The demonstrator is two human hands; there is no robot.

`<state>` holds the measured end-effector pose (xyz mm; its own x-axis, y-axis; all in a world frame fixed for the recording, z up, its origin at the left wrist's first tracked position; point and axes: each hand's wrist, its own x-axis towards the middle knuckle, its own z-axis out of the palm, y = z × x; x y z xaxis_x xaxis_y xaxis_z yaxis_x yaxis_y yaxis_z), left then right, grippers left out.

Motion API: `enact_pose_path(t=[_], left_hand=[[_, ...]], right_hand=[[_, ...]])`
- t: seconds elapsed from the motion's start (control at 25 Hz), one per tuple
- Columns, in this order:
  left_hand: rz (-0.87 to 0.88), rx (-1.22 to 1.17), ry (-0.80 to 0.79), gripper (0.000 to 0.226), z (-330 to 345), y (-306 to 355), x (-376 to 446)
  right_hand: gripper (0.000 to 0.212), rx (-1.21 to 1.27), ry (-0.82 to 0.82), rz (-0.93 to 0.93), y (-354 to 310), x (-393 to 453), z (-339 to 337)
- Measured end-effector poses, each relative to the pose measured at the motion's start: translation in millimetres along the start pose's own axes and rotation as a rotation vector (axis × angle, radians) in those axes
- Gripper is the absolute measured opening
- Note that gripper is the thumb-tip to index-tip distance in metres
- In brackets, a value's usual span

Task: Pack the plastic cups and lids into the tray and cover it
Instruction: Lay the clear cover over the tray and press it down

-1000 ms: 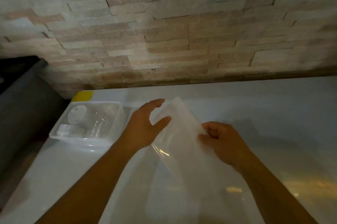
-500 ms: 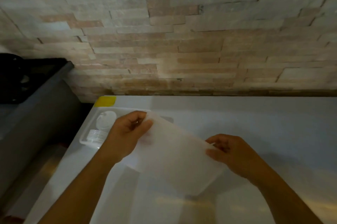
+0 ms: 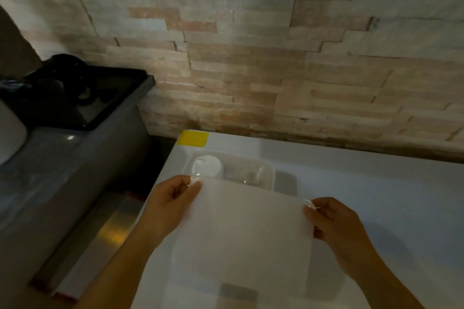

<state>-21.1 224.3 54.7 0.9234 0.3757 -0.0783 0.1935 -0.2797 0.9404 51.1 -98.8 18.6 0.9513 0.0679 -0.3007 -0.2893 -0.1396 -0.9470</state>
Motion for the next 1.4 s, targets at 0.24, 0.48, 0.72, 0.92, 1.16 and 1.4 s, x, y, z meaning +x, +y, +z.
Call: enact_pose_path(t=[0.24,0.48,0.72,0.92,1.16,1.4], left_hand=[[-0.005,0.034,0.150,0.014,-17,-20,56],[0.063,0.172,0.155,0.040,-13,-31,139],[0.071,0.344,0.098,0.045,-1,-47,188],[-0.002,0.374,0.070,0.041,7,-62,203],[-0.099,0.252,0.058,0.031,12,-72,209],[-0.216,0.089,0.061,0.031,18,-80,210]], right_hand=[[0.011,-0.079,0.078,-0.039,-15,22,50],[0.018,-0.149,0.254,0.012,-32,75,78],[0.015,-0.289,0.316,0.049,-30,121,95],[0.021,-0.555,0.314,0.004,-25,138,99],[0.020,-0.512,0.296,0.051,-16,142,97],[0.013,-0.507,0.310,0.027,0,130,104]])
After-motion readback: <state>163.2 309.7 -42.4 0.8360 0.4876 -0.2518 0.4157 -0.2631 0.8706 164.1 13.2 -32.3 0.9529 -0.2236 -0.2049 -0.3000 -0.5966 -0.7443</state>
